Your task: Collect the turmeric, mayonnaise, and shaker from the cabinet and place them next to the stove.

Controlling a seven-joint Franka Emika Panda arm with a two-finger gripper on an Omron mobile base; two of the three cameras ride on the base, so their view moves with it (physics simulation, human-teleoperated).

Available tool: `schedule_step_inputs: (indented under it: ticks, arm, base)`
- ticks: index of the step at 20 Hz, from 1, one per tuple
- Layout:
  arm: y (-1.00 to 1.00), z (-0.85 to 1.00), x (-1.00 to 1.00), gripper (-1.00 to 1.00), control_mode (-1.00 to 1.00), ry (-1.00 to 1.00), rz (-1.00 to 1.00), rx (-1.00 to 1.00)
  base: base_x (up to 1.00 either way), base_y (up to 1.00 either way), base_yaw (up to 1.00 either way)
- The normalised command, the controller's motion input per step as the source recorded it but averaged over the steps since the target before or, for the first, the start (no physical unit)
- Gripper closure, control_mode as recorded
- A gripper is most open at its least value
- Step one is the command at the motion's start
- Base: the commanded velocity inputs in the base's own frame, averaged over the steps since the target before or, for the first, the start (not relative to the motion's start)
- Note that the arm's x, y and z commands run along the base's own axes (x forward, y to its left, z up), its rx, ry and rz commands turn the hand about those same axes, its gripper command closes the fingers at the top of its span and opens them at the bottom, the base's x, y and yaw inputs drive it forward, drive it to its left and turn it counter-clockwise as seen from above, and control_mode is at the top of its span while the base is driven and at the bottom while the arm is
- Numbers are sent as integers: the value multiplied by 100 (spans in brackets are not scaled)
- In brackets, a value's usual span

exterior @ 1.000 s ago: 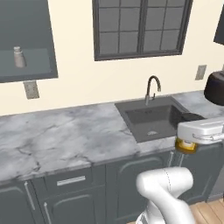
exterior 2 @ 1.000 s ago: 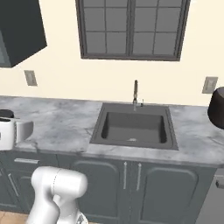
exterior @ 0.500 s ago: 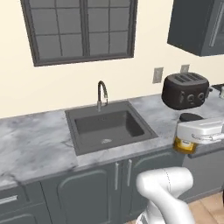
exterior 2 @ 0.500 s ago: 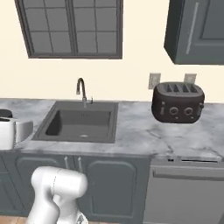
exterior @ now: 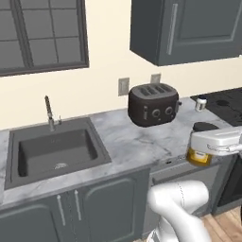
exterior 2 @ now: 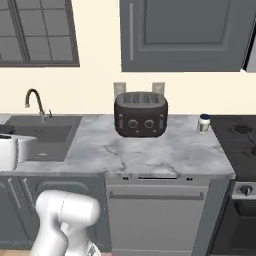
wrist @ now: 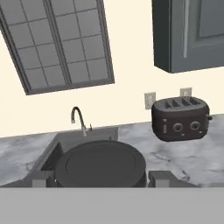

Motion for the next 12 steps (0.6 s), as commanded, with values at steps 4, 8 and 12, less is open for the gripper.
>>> schedule_step_inputs:
  ticks: [4, 8, 12]
  arm:
    - [0, 0, 0, 100, 100, 0, 0, 0]
    - [0, 0, 0, 100, 100, 0, 0, 0]
    - [0, 0, 0, 100, 100, 0, 0, 0]
  base:
    - [-3, -97, -9]
    - [-1, -89, -6]
    - [0, -80, -3]
